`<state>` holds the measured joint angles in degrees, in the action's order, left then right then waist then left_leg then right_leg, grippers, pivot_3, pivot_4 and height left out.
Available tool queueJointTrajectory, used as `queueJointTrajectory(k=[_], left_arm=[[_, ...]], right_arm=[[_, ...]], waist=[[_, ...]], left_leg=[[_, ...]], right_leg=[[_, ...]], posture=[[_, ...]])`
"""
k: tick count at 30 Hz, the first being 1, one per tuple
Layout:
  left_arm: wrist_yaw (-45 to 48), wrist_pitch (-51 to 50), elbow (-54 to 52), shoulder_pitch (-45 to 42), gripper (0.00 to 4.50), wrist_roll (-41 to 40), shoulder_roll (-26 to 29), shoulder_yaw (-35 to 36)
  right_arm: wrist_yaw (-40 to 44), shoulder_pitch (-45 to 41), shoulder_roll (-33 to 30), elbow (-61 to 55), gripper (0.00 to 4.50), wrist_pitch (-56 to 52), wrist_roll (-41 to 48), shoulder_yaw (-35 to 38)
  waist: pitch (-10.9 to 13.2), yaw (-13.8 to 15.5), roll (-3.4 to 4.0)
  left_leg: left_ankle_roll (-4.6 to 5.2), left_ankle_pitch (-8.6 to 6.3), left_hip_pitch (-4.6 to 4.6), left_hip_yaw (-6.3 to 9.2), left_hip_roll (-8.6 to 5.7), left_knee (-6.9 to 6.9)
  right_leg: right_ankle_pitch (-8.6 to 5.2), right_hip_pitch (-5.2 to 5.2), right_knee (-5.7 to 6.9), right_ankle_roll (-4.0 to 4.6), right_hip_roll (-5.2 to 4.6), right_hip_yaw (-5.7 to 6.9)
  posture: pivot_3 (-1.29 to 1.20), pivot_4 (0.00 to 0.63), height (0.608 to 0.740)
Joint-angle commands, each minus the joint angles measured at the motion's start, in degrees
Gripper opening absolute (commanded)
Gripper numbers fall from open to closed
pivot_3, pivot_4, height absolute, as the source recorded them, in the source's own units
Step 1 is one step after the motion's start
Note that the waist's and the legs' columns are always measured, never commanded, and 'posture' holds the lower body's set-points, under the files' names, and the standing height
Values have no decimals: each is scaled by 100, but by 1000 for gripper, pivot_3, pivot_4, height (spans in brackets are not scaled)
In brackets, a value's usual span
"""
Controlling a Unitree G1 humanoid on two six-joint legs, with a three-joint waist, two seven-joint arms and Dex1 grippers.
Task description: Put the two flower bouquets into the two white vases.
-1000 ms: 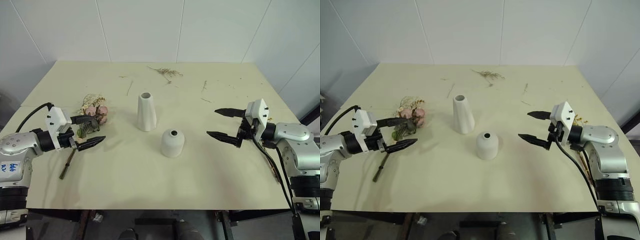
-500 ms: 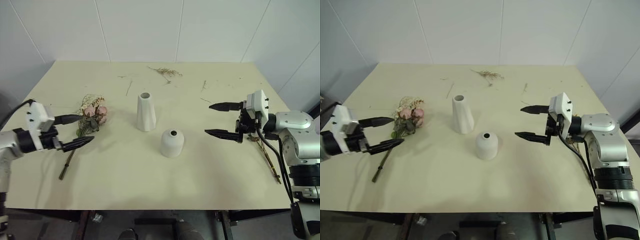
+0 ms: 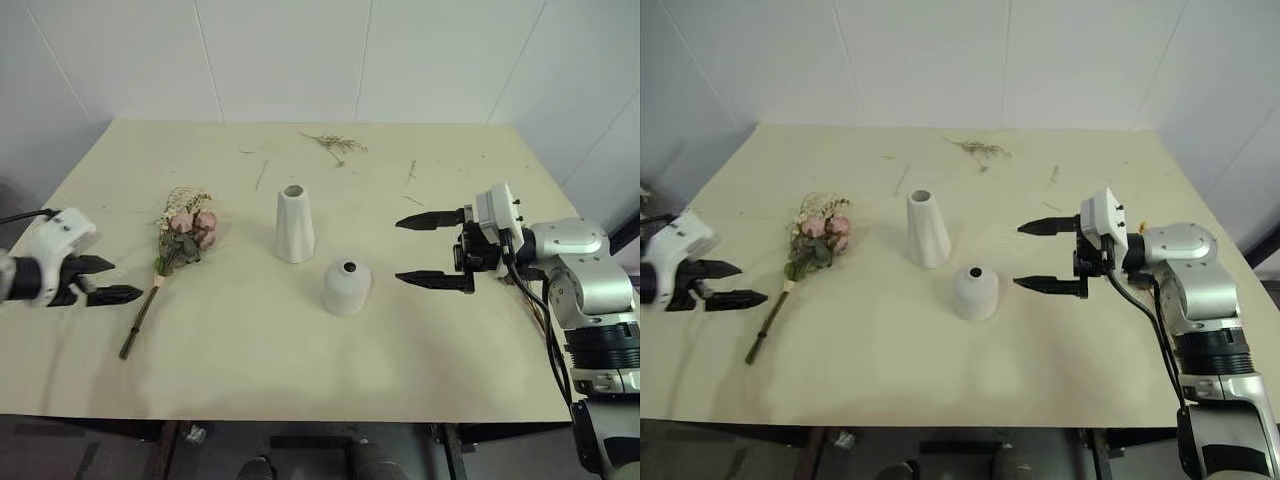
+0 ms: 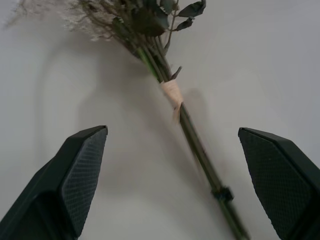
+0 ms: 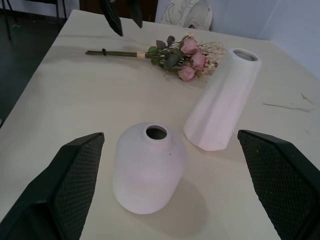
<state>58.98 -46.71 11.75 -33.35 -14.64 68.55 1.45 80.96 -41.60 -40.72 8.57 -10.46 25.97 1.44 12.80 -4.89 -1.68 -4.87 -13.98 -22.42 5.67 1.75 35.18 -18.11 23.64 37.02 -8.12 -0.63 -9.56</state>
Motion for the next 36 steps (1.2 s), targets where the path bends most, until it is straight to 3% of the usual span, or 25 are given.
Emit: queueJointTrajectory(k=[1,6,20,23,35,36], left_arm=[[-289,-415,-49,-489,4475,576,-73,-620],[-761,-949,243,-961,4475,1180,-375,-1275],[-830,-1146,1291,-1391,4475,1391,-1102,-1443],[-760,-1138,1428,-1436,3847,1392,-1153,-1444],[-667,-1358,1790,-1228,146,1177,-1245,-1056],[-673,-1312,1901,-1214,1,1166,-1258,-1005]], right_arm=[[36,-57,13,-154,4500,47,103,65],[103,-46,76,-338,4500,-16,190,-15],[-48,254,149,-764,4500,-97,328,-10],[0,222,116,-771,4500,-100,380,21],[-262,433,38,-1740,4500,-687,1152,359],[-330,435,29,-1825,4500,-767,1230,412]], waist=[[0,0,0],[0,-58,0],[-1,17,-2],[-1,15,-2],[-2,-10,-2],[-2,-11,-2]], left_leg=[[0,0,0,1,0,0],[0,0,1,1,1,-1],[0,0,3,5,-3,38],[0,0,6,6,-5,49],[0,0,11,9,-5,74],[0,0,11,9,-5,73]], right_leg=[[0,1,1,0,1,0],[-1,5,9,2,3,-1],[-2,2,43,2,3,-1],[0,-7,44,-1,2,-1],[1,-13,63,-3,6,-1],[1,-13,63,-3,6,-1]], posture=[[0,150,740],[0,150,740],[0,150,740],[0,150,740],[0,150,740],[0,150,740]])
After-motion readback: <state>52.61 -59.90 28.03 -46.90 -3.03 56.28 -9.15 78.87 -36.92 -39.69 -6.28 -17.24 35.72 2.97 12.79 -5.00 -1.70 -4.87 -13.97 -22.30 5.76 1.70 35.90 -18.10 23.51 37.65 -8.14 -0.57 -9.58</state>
